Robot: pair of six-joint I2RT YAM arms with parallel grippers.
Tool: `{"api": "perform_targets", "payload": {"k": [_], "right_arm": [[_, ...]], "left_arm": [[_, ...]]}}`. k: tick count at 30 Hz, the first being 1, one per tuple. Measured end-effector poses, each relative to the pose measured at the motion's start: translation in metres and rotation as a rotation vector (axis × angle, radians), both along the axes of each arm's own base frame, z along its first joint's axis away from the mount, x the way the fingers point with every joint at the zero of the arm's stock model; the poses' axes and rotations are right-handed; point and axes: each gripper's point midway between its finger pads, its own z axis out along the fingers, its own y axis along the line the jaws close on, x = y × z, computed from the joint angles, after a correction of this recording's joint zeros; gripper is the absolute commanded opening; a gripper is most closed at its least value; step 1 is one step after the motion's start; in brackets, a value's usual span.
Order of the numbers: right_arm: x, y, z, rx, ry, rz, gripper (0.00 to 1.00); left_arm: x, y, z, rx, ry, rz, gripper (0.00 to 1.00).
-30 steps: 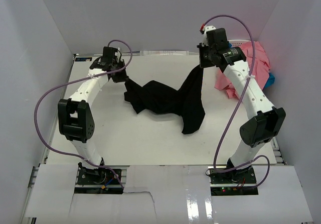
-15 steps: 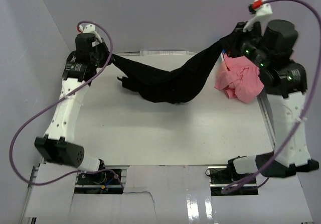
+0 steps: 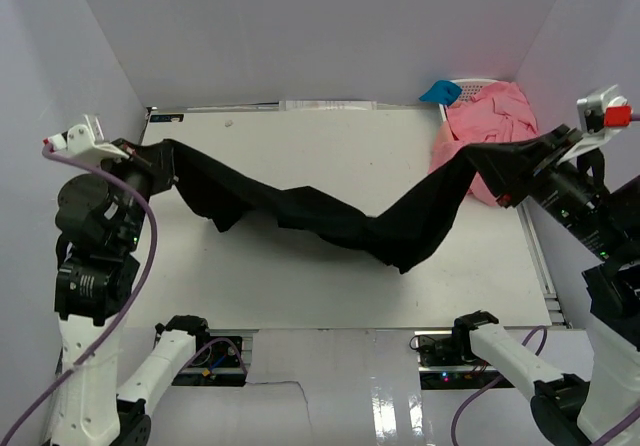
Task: Fold and stack the t-shirts
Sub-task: Flatten out the tshirt
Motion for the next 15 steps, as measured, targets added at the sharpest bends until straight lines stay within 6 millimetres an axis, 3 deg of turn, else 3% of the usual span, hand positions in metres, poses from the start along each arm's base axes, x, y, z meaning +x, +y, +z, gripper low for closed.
{"api": "perform_targets", "payload": {"k": [2, 4, 10, 13, 15], "right_arm": [[-0.014, 0.003, -0.015, -0.011, 0.03, 0.042, 0.08], [-0.033, 0.004, -0.013, -0.015, 0.01, 0.083, 0.08], [-0.087, -0.012, 0.043, -0.002, -0.217, 0.081, 0.08], [-0.088, -0.022, 0.061, 0.002, -0.282, 0.023, 0.08], [-0.07, -0.027, 0.062, -0.002, -0.277, -0.034, 0.08]], "left_arm": [[-0.015, 0.001, -0.005, -0.006, -0.013, -0.006, 0.0], [-0.029, 0.003, -0.002, -0.015, -0.046, -0.008, 0.0], [-0.064, 0.017, 0.036, -0.026, -0.186, 0.034, 0.0], [-0.062, 0.026, 0.054, -0.004, -0.231, 0.086, 0.0], [-0.056, 0.032, 0.064, 0.016, -0.246, 0.123, 0.0]]}}
